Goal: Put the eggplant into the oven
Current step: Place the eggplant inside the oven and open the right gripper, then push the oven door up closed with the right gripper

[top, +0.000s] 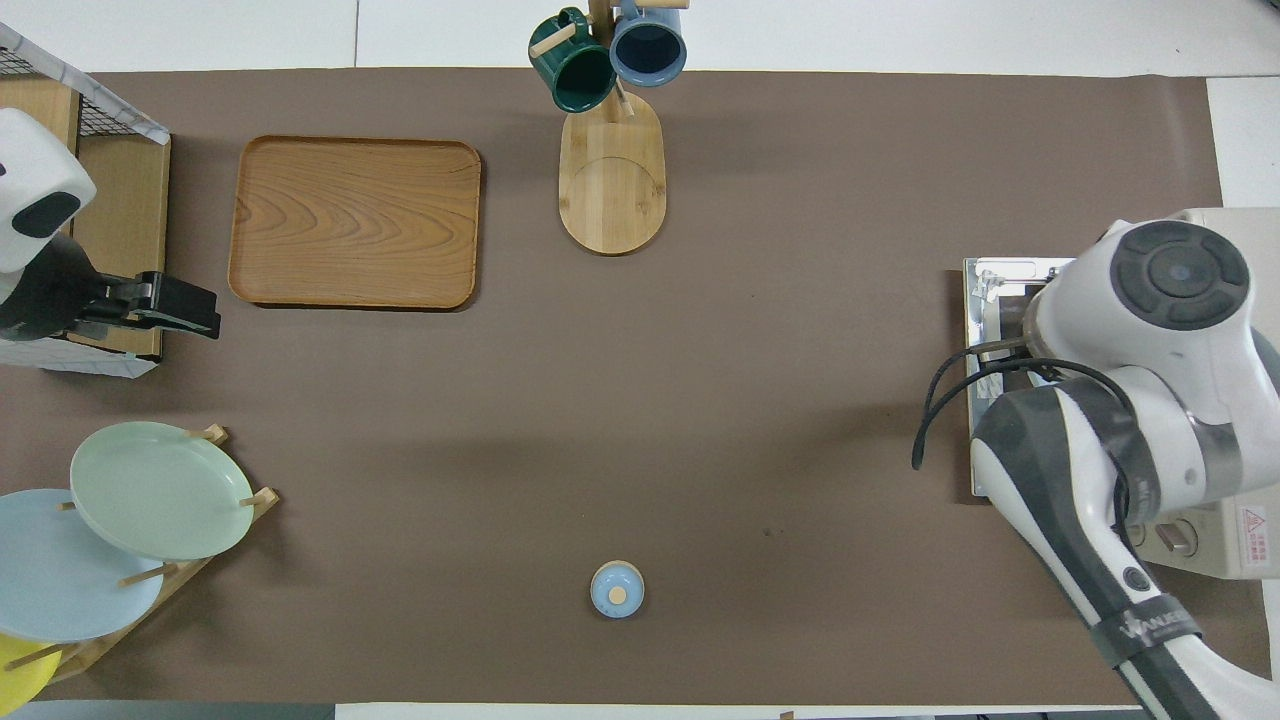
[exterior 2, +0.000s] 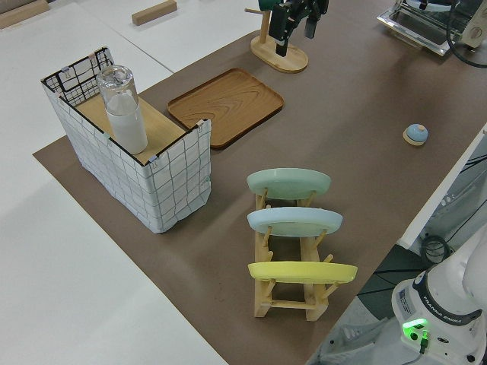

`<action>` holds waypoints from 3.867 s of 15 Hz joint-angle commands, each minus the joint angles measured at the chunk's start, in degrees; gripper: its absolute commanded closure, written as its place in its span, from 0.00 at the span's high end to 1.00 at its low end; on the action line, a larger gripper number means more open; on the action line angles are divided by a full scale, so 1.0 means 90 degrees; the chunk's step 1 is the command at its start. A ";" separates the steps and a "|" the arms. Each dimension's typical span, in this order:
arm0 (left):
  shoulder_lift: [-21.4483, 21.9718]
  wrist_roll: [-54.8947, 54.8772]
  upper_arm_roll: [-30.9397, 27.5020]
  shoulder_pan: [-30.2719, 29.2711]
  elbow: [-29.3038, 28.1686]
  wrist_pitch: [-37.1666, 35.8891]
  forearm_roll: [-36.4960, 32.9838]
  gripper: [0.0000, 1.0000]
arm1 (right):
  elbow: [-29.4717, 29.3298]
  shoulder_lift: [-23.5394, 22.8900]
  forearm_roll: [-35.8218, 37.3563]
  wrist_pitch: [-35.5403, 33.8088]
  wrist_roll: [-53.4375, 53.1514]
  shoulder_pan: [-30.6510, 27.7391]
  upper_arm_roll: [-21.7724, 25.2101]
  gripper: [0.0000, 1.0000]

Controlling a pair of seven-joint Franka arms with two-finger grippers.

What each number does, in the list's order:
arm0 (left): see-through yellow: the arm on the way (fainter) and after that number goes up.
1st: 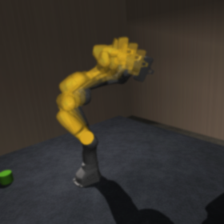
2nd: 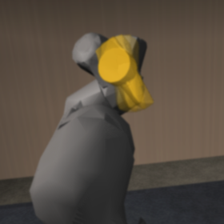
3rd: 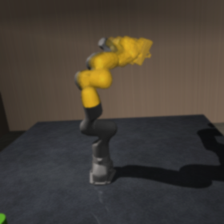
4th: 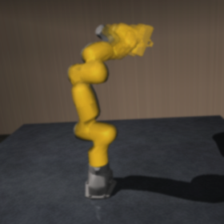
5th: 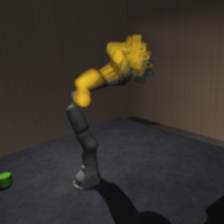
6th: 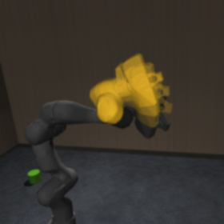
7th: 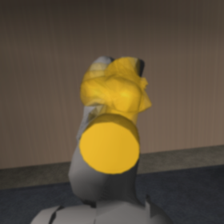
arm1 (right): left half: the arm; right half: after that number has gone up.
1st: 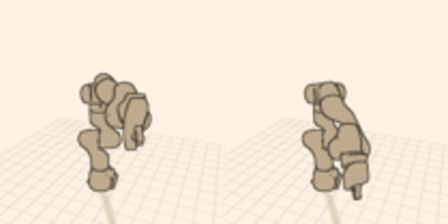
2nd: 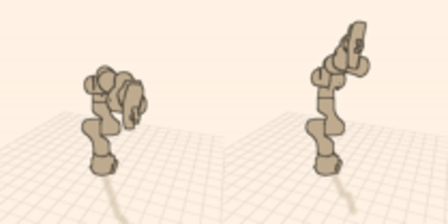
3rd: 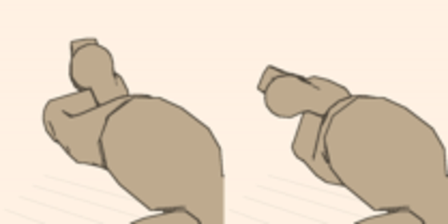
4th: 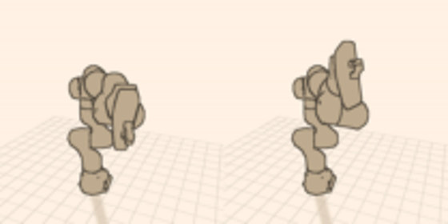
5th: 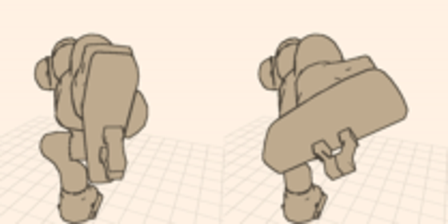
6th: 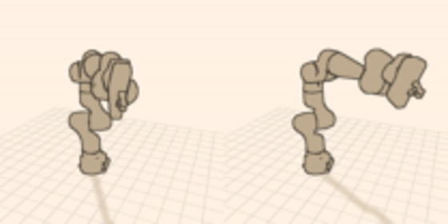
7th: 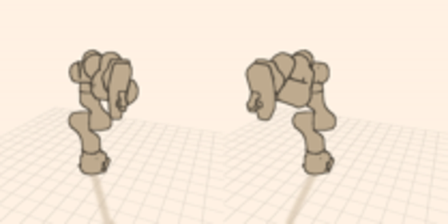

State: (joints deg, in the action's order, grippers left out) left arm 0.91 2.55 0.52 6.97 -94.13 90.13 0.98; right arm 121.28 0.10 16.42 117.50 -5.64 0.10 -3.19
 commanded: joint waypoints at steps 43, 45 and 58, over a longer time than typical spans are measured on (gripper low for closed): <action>0.0036 -0.0010 -0.0068 0.0036 -0.0059 0.0064 -0.0148 1.00 | 0.1338 -0.0548 -0.1454 0.2482 0.1252 -0.0314 -0.0095 0.00; 0.0036 -0.0010 -0.0068 0.0036 -0.0059 0.0064 -0.0148 1.00 | 0.1212 -0.0568 -0.0814 0.2356 0.1281 -0.0275 -0.0095 0.00; 0.0036 -0.0010 -0.0068 0.0036 -0.0059 0.0064 -0.0148 1.00 | -0.0790 -0.0422 -0.0261 -0.0593 0.2432 -0.0664 -0.0085 0.00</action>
State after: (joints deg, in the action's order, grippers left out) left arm 0.90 2.55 0.27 6.97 -94.13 90.13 0.98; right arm 115.86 -3.84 12.66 113.61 12.24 -2.47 -4.60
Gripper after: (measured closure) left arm 0.000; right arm 0.991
